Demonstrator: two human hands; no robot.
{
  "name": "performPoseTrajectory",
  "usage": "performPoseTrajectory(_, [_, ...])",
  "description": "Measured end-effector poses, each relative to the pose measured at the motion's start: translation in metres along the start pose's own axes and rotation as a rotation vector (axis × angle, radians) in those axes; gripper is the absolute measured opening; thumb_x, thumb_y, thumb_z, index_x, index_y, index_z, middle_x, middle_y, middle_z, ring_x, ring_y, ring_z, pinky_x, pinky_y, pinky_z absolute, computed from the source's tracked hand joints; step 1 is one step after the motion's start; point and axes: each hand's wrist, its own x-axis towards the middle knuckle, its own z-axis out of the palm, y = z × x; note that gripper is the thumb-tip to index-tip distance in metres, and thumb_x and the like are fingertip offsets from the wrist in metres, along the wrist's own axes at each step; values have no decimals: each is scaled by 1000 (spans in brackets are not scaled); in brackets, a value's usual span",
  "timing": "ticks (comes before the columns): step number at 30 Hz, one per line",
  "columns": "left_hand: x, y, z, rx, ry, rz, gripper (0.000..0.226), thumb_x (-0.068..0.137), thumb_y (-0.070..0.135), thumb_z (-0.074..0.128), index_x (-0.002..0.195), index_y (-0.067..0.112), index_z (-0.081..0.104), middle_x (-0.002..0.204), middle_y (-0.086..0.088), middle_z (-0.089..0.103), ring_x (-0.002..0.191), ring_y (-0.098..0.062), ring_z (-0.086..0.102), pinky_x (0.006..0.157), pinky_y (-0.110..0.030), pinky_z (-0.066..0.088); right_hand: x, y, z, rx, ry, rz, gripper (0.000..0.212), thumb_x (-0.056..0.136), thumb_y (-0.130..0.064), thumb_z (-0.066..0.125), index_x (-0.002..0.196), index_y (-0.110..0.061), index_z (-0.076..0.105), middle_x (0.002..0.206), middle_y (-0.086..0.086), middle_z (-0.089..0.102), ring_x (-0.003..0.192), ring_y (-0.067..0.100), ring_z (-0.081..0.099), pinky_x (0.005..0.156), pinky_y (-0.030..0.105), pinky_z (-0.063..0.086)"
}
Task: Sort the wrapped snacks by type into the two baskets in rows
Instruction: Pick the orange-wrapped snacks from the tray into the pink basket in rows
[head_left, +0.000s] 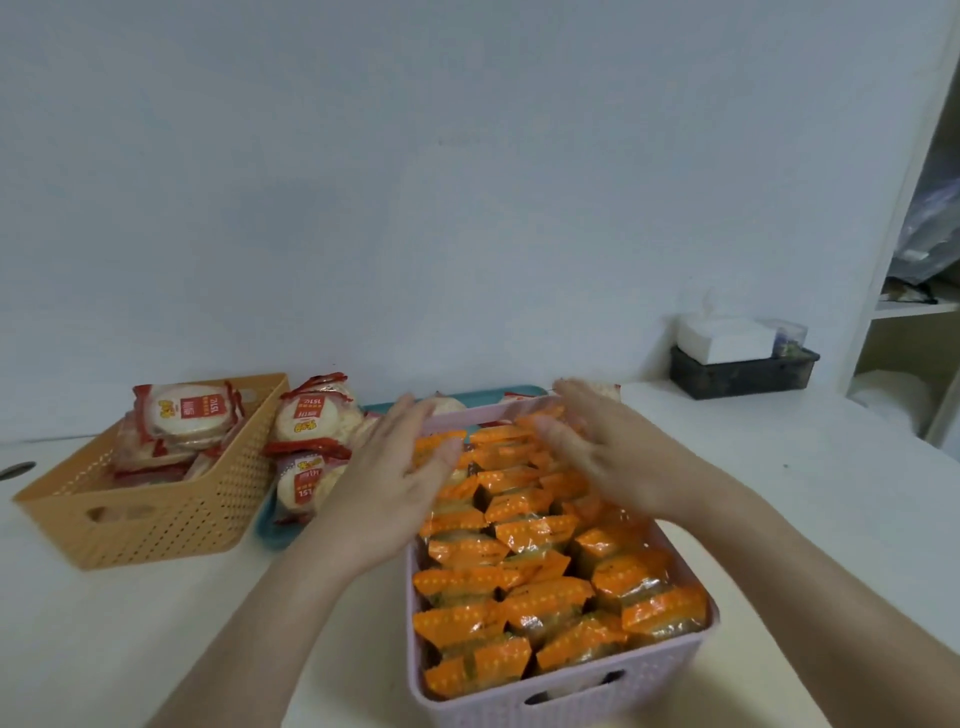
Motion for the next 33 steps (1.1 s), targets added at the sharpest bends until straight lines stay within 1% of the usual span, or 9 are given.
performPoseTrajectory(4, [-32, -6, 11, -541, 3, -81, 32, 98, 33, 50, 127, 46, 47, 116, 27, 63, 100, 12, 60, 81, -24, 48, -26, 2, -5, 224, -65, 124, 58, 96, -50, 41, 148, -29, 29, 144, -6, 44, 128, 16, 46, 100, 29, 36])
performPoseTrajectory(7, [-50, -8, 24, -685, 41, -136, 40, 99, 17, 50, 124, 48, 53, 108, 22, 70, 99, -2, 67, 81, -36, 55, -40, -3, 5, 259, -141, 138, 51, 96, -46, 46, 142, -29, 35, 120, -20, 56, 102, 0, 57, 89, 13, 45])
performPoseTrajectory(11, [-57, -5, 35, -853, 101, -228, 48, 97, 8, 45, 124, 44, 59, 112, 2, 72, 100, -22, 70, 78, -46, 58, -45, -7, 8, 294, -115, 171, 47, 98, -37, 47, 141, -21, 39, 91, -26, 40, 72, -13, 41, 61, -8, 34])
performPoseTrajectory(16, [-62, 8, 37, -986, 167, -265, 46, 95, 2, 44, 117, 35, 66, 99, -7, 76, 87, -27, 72, 63, -38, 58, -50, -9, 6, 305, -82, 173, 45, 100, -35, 45, 139, -14, 43, 112, -11, 50, 90, 1, 44, 66, 7, 34])
performPoseTrajectory(19, [-59, 12, 42, -1004, 185, -285, 49, 93, 1, 46, 124, 34, 64, 99, -8, 76, 87, -28, 72, 62, -38, 58, -52, -4, 4, 342, -46, 201, 41, 100, -36, 44, 135, -14, 47, 107, -9, 51, 87, 2, 45, 79, 18, 32])
performPoseTrajectory(22, [-53, 21, 52, -1014, 179, -304, 47, 93, 2, 48, 122, 35, 64, 99, -6, 76, 86, -27, 73, 66, -42, 60, -52, 8, -3, 371, -22, 217, 41, 100, -34, 46, 136, -16, 47, 103, -14, 52, 77, -5, 48, 72, 17, 36])
performPoseTrajectory(26, [-39, 39, 68, -1011, 135, -273, 43, 95, 2, 45, 113, 35, 67, 96, -4, 76, 87, -25, 73, 72, -44, 59, -49, 29, -19, 393, 2, 278, 53, 99, -38, 46, 148, -21, 35, 132, -9, 55, 113, 12, 57, 94, 26, 42])
performPoseTrajectory(29, [-23, 51, 82, -1013, 105, -245, 46, 94, 0, 44, 109, 37, 66, 90, 4, 77, 82, -18, 73, 63, -34, 60, -47, 46, -32, 445, 4, 299, 38, 100, -32, 46, 138, -26, 48, 98, -21, 59, 88, 1, 59, 72, 18, 42])
performPoseTrajectory(33, [0, 69, 106, -1007, 42, -276, 47, 96, 4, 45, 95, 48, 62, 93, 3, 77, 86, -19, 74, 70, -38, 61, -42, 74, -49, 487, 16, 345, 33, 100, -31, 45, 133, -32, 47, 87, -22, 54, 78, -2, 55, 64, 18, 39])
